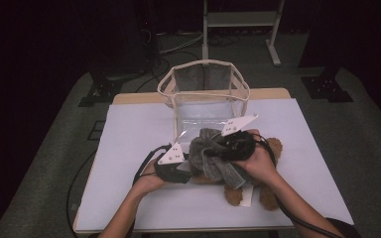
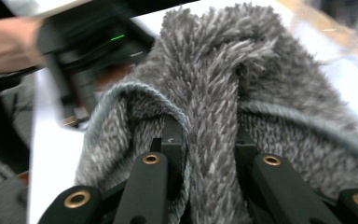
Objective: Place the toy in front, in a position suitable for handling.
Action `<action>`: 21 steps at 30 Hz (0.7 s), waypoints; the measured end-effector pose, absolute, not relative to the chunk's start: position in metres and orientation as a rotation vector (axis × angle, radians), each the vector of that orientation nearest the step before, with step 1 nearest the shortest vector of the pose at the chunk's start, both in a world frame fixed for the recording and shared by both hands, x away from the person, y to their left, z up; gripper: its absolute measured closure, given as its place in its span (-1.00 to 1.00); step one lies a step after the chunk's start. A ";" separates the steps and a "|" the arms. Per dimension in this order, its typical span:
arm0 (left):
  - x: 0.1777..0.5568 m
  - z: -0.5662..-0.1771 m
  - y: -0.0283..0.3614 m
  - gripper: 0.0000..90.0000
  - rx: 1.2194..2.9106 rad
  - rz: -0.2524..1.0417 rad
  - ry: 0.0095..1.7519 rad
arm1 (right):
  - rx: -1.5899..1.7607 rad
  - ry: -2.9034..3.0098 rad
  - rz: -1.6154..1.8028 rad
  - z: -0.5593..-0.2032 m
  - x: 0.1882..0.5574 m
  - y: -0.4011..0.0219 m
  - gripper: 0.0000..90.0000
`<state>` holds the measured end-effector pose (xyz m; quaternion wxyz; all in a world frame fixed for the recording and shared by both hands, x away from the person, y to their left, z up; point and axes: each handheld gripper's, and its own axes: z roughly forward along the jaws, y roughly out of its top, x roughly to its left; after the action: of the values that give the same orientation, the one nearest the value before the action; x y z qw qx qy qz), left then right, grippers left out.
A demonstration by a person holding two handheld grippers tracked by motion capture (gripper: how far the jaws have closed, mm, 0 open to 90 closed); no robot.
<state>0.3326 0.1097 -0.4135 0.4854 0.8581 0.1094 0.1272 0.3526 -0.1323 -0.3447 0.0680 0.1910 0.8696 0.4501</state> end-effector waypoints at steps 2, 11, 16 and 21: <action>0.331 -0.413 0.110 -0.01 2.102 0.313 0.256 | 0.636 2.595 1.326 -0.341 0.366 -0.144 0.63; 0.330 -0.407 0.103 -0.38 2.072 0.321 0.248 | 0.677 2.671 1.352 -0.359 0.357 -0.158 0.65; 0.325 -0.407 0.102 -0.12 2.100 0.315 0.205 | 0.652 2.681 1.351 -0.353 0.354 -0.159 0.65; 0.320 -0.407 0.100 -0.11 2.140 0.322 0.147 | 0.667 2.681 1.338 -0.348 0.366 -0.151 0.65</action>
<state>0.3204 0.0996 -0.4066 0.4674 0.8722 0.0598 0.1314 0.3665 -0.1507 -0.3482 0.0361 0.2170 0.8729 0.4356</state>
